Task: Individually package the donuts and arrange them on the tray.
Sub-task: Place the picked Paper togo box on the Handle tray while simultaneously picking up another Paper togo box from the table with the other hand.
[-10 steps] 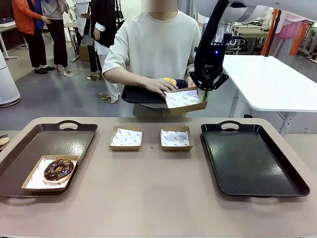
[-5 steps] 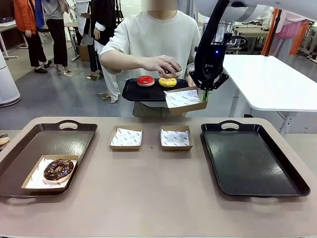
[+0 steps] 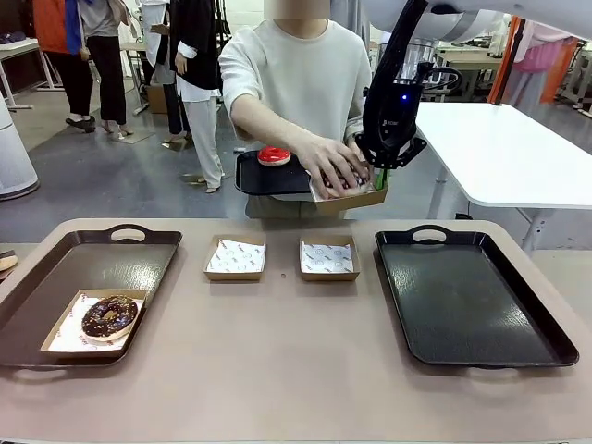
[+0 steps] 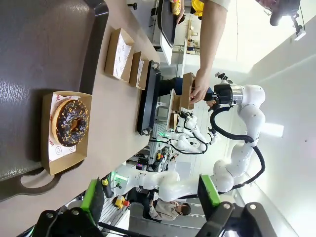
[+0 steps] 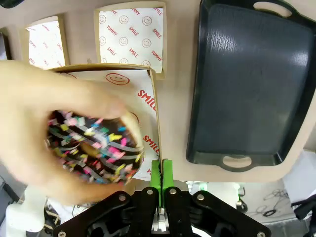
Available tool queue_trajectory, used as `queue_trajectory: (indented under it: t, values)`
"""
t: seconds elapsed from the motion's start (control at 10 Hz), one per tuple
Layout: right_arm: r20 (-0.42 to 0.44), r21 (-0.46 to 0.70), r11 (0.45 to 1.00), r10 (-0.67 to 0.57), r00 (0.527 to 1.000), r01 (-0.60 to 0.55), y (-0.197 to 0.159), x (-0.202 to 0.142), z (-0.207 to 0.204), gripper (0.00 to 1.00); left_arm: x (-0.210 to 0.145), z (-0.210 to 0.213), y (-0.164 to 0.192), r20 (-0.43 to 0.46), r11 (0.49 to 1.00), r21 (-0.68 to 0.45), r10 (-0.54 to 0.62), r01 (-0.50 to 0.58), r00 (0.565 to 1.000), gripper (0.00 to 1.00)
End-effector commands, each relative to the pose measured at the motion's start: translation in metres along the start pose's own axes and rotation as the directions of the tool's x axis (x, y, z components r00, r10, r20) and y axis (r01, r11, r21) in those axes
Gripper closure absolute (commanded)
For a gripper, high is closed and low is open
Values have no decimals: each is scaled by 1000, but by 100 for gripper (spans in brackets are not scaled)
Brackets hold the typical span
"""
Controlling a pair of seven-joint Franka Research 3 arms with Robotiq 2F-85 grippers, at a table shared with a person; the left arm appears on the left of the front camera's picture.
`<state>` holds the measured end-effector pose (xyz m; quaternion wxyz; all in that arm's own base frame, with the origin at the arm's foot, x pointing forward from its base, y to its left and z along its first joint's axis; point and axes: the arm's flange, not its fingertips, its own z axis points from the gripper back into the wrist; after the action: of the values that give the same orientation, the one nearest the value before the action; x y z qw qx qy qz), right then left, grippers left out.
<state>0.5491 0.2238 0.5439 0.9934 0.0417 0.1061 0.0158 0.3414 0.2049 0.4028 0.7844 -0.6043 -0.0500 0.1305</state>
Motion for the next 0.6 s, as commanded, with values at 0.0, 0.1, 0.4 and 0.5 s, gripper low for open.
queue_trajectory:
  t: [0.0, 0.1, 0.4, 0.5]
  values:
    - [-1, -3, 1000, 2, 1000, -2, -2, -4, 0, 100, -1, 1, 0, 3, 1000, -6, 2, -2, 1000, 0]
    - [-1, -3, 1000, 2, 1000, -2, -2, -4, 0, 100, -1, 1, 0, 3, 1000, -6, 2, -2, 1000, 0]
    - [-1, -3, 1000, 2, 1000, -2, -2, -4, 0, 100, -1, 1, 0, 3, 1000, -6, 2, -2, 1000, 0]
    - [-1, -3, 1000, 2, 1000, -2, -2, -4, 0, 100, -1, 1, 0, 3, 1000, -6, 2, -2, 1000, 0]
